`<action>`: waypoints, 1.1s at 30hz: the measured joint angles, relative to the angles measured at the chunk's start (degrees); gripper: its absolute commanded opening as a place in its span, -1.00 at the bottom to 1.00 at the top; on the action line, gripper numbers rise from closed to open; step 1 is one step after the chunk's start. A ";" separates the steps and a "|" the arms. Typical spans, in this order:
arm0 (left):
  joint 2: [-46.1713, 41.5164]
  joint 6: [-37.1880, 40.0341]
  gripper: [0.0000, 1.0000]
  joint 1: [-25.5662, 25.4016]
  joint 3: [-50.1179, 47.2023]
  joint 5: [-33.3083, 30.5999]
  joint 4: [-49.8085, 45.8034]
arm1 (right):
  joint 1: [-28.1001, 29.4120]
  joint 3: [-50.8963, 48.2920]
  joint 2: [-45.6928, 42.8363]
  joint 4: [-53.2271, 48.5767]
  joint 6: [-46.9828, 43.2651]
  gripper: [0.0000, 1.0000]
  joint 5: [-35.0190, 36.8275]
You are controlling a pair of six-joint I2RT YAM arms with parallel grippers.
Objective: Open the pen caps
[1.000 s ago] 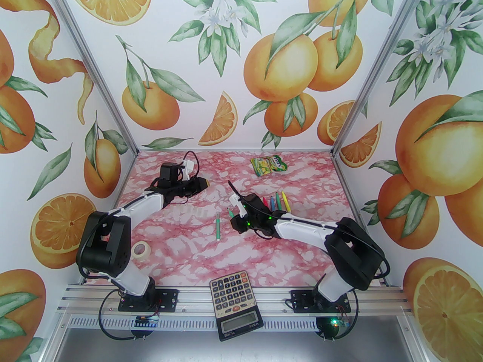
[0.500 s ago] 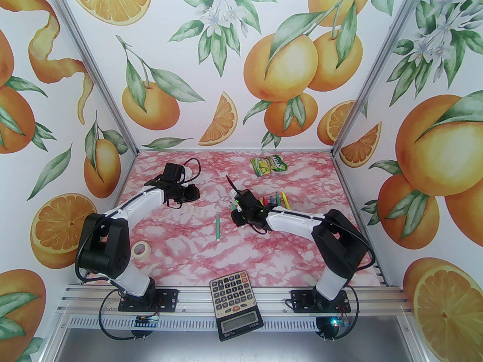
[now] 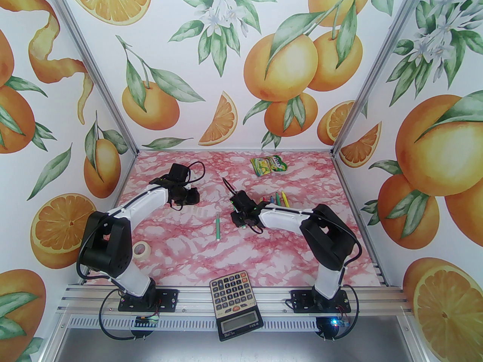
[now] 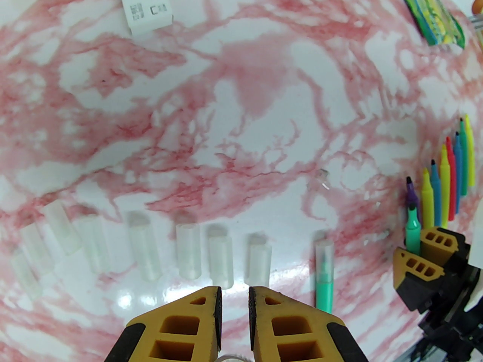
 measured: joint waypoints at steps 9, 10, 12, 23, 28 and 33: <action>1.03 0.66 -1.00 -1.14 0.07 -0.13 -0.35 | 1.46 1.79 0.76 -2.86 -0.24 -0.29 3.45; 1.05 0.79 -1.00 -1.20 0.07 -0.13 -0.35 | 1.73 2.03 0.76 -3.13 -0.24 -0.26 3.58; 1.14 0.94 -1.00 -1.29 0.07 -0.13 -0.39 | 2.29 2.47 0.76 -3.39 -0.22 -0.23 3.63; 1.75 1.18 -1.00 -1.33 0.17 0.24 -0.72 | 5.03 3.32 0.48 -0.37 3.02 -0.17 -2.36; 1.79 1.16 -1.00 -1.33 0.17 1.31 -0.42 | 6.14 4.09 1.62 3.17 5.57 -0.15 -7.15; 2.01 1.14 -1.00 -1.36 0.15 4.00 1.14 | 6.21 4.09 2.51 4.83 7.13 -0.13 -10.08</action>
